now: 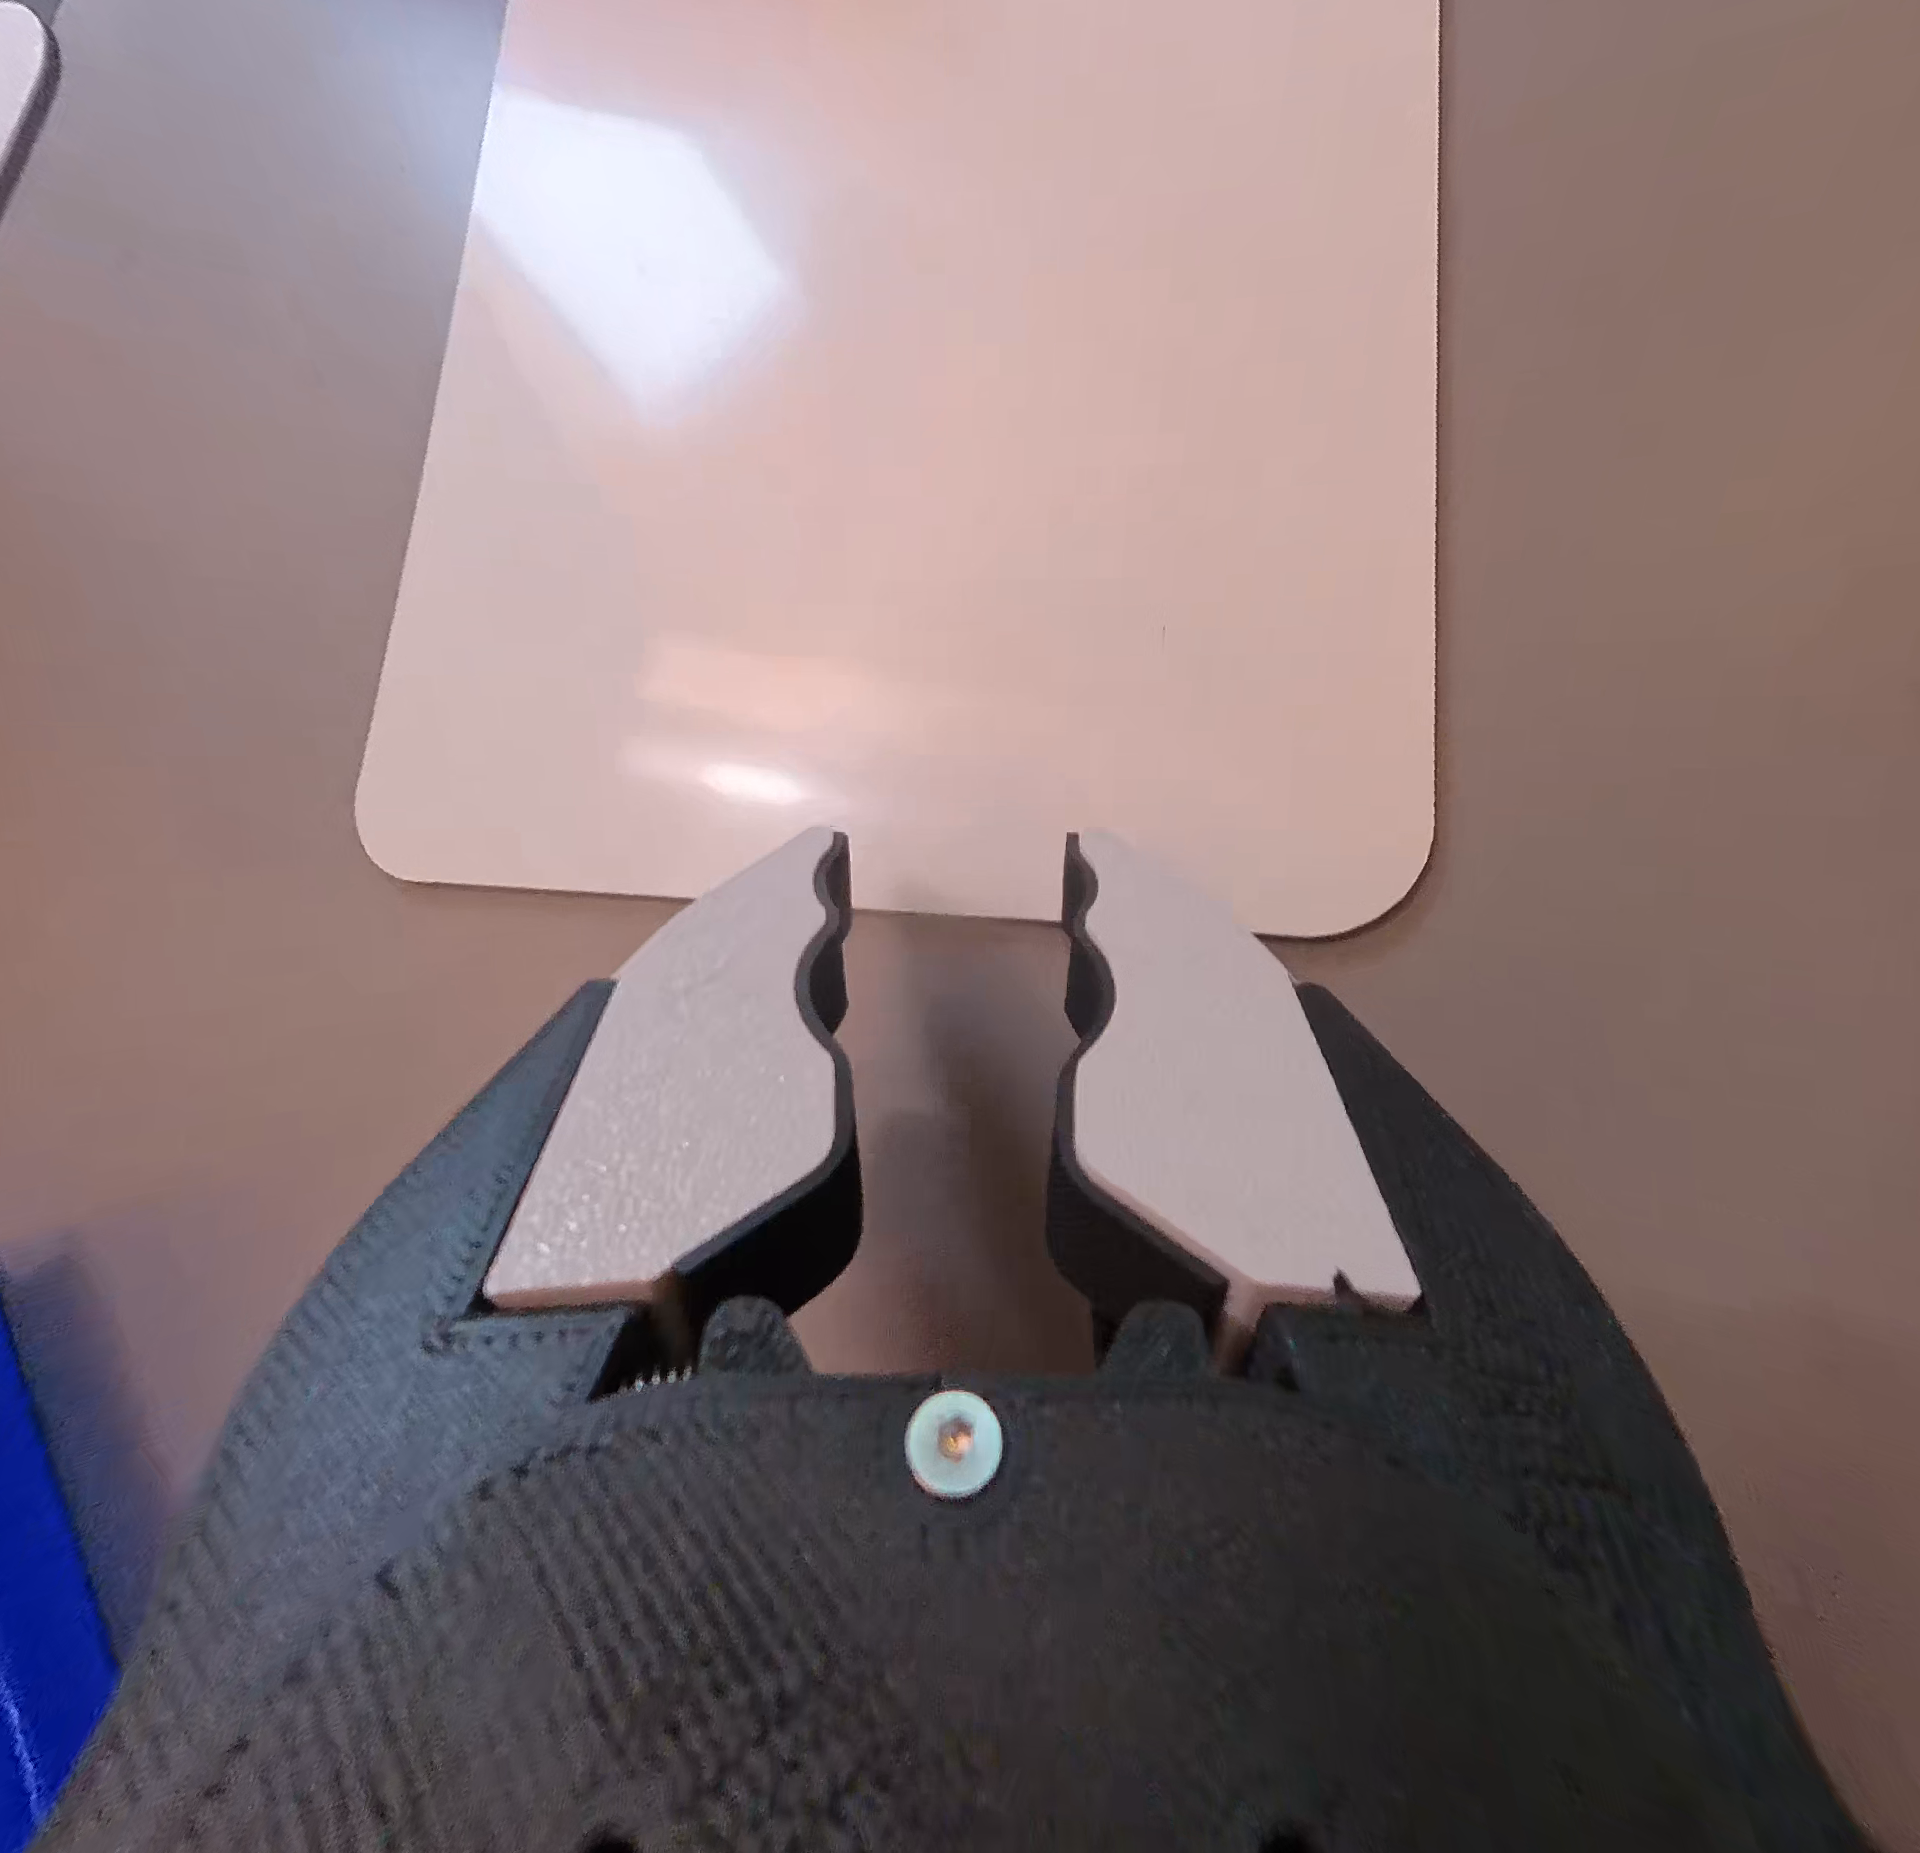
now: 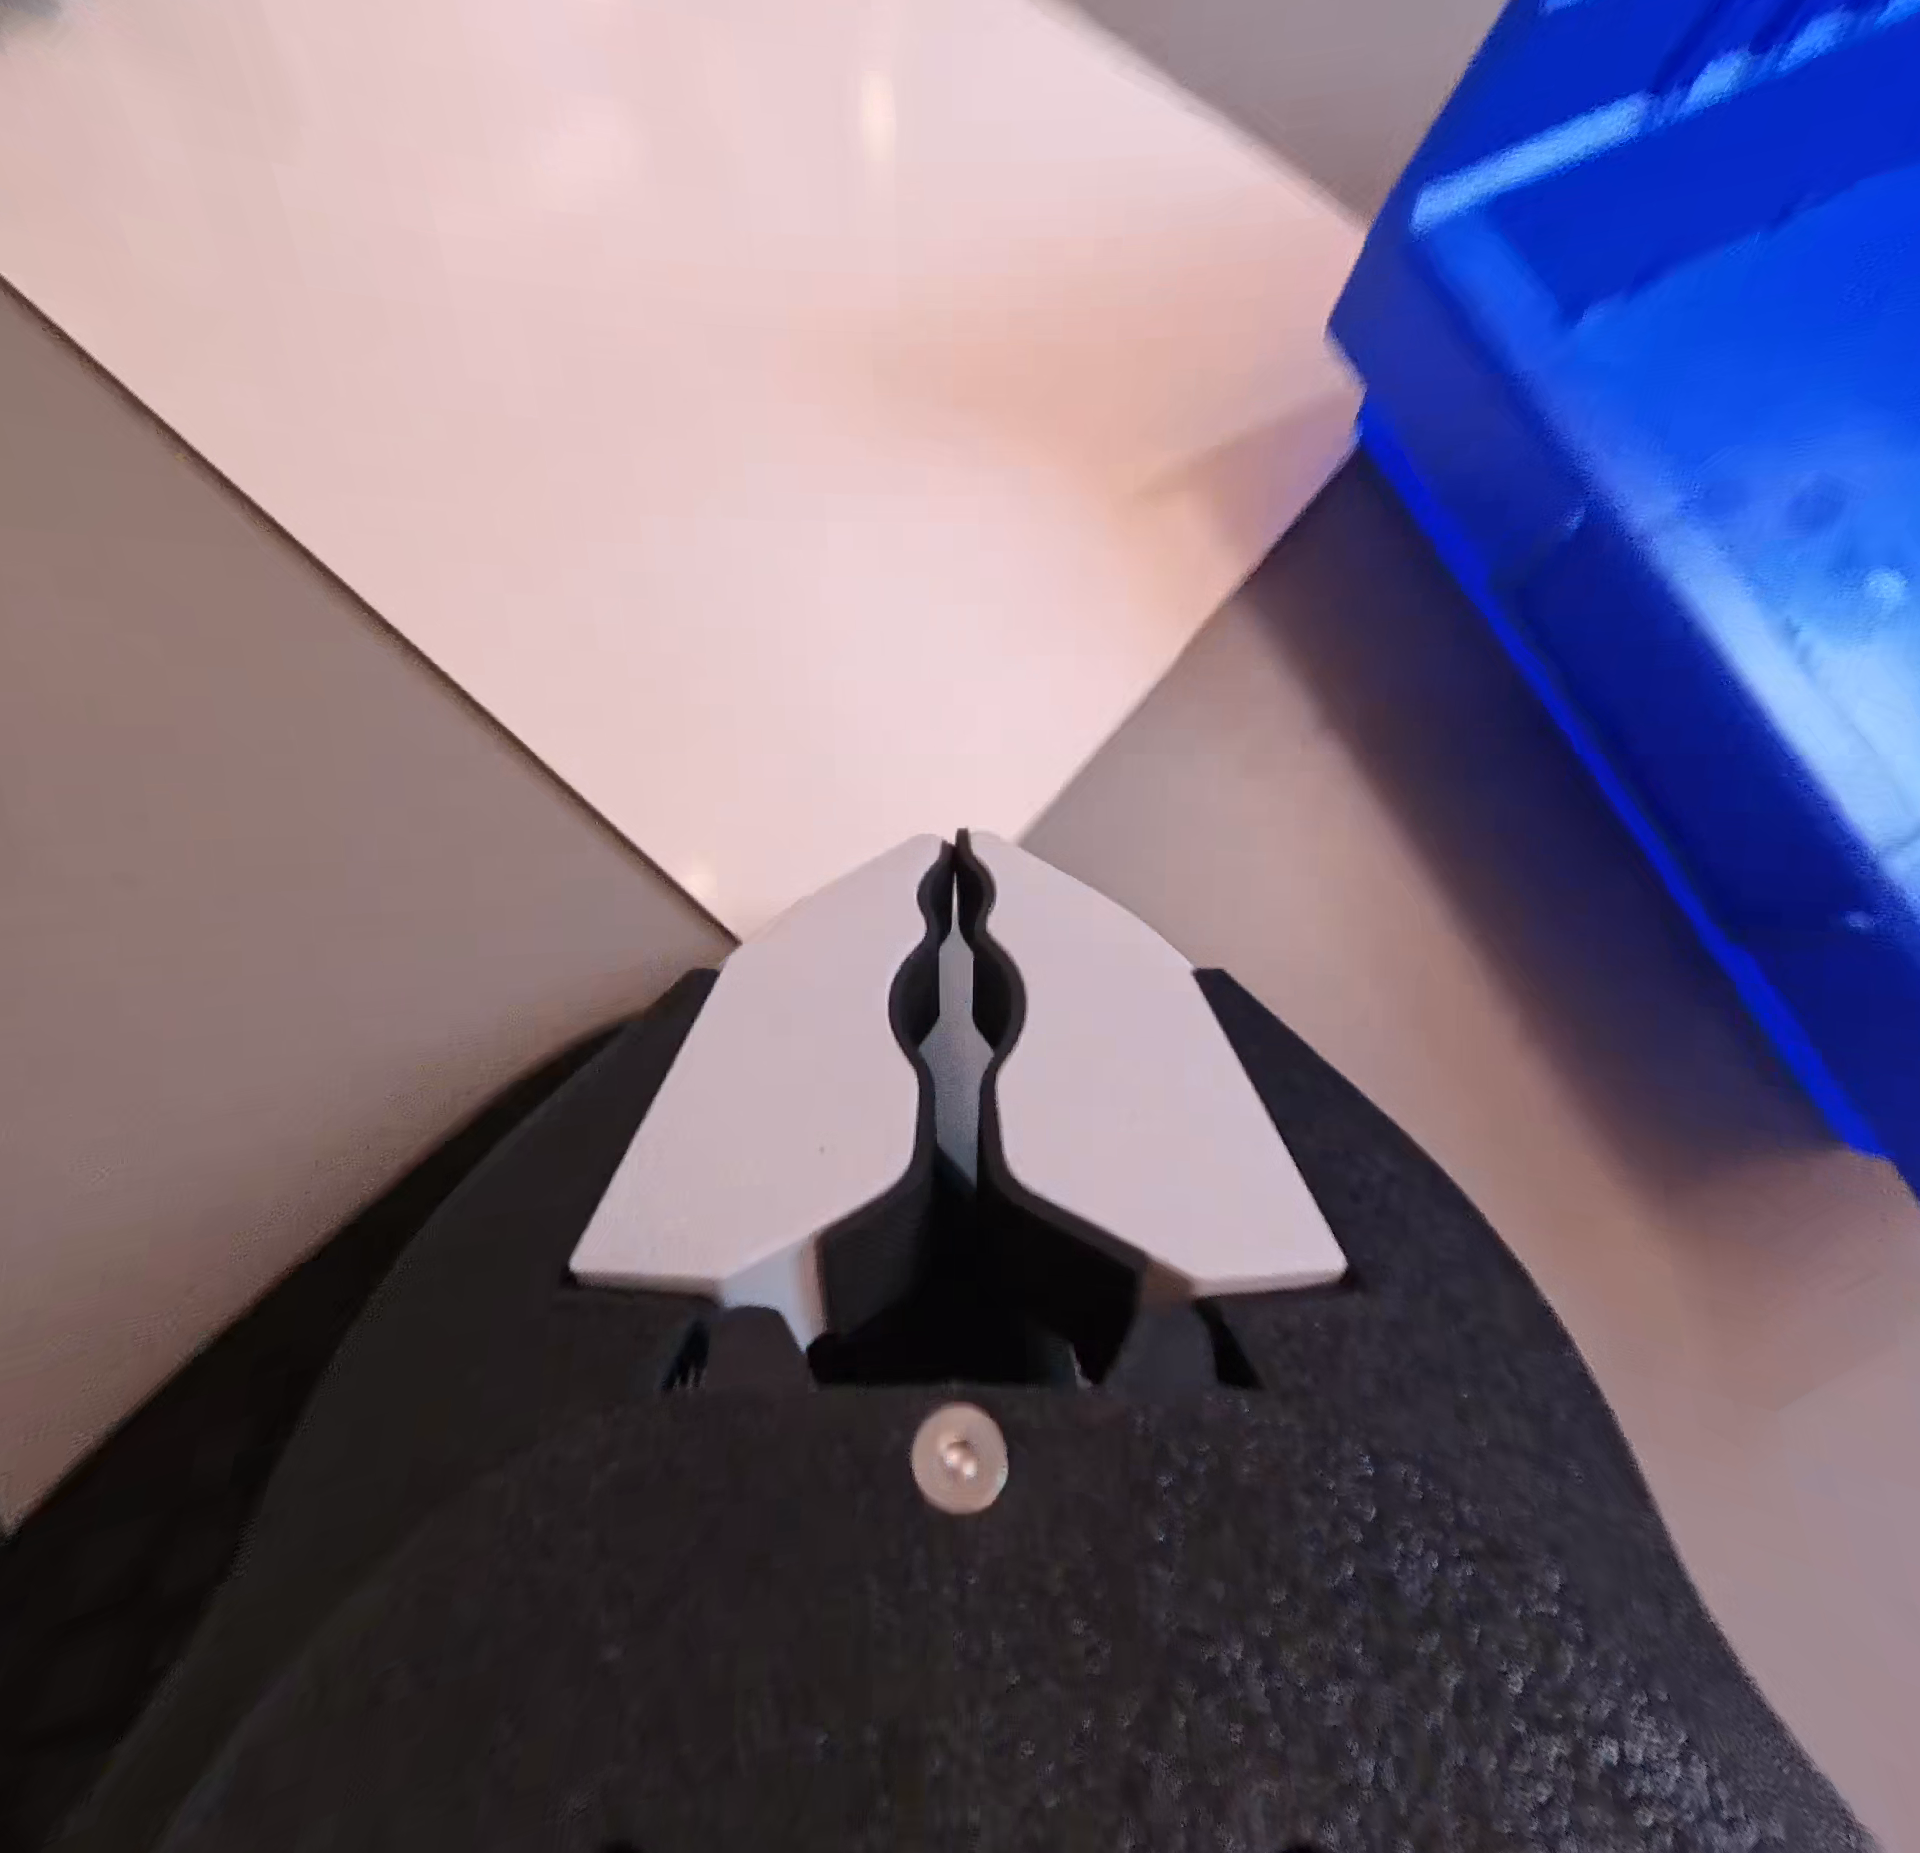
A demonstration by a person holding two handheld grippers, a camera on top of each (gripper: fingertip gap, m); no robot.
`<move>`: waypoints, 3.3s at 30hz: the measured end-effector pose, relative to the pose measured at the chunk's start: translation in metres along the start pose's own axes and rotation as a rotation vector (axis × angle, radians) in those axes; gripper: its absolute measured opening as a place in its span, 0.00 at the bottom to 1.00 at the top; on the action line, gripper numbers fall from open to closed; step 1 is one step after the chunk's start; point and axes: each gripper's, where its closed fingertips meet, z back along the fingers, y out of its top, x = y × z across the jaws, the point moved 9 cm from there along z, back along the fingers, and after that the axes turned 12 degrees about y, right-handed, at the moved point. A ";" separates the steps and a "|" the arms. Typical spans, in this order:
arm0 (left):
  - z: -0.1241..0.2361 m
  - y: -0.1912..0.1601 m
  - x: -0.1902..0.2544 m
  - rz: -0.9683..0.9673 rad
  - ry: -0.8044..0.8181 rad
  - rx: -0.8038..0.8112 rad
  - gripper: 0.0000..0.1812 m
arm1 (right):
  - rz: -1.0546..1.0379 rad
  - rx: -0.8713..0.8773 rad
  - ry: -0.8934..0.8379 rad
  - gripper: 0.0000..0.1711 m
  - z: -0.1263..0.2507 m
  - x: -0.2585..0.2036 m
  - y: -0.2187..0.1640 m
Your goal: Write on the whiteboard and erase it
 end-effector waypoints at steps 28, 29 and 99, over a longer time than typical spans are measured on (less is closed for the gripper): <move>-0.003 0.000 0.015 0.020 -0.159 0.041 0.19 | 0.037 0.147 -0.622 0.30 -0.023 0.076 0.068; -0.003 0.001 0.013 0.032 -0.151 0.058 0.19 | 0.037 0.145 -0.612 0.30 -0.024 0.076 0.066; 0.022 0.070 -0.046 -0.437 0.145 -0.062 0.10 | 0.572 0.470 0.071 0.32 -0.076 -0.082 0.131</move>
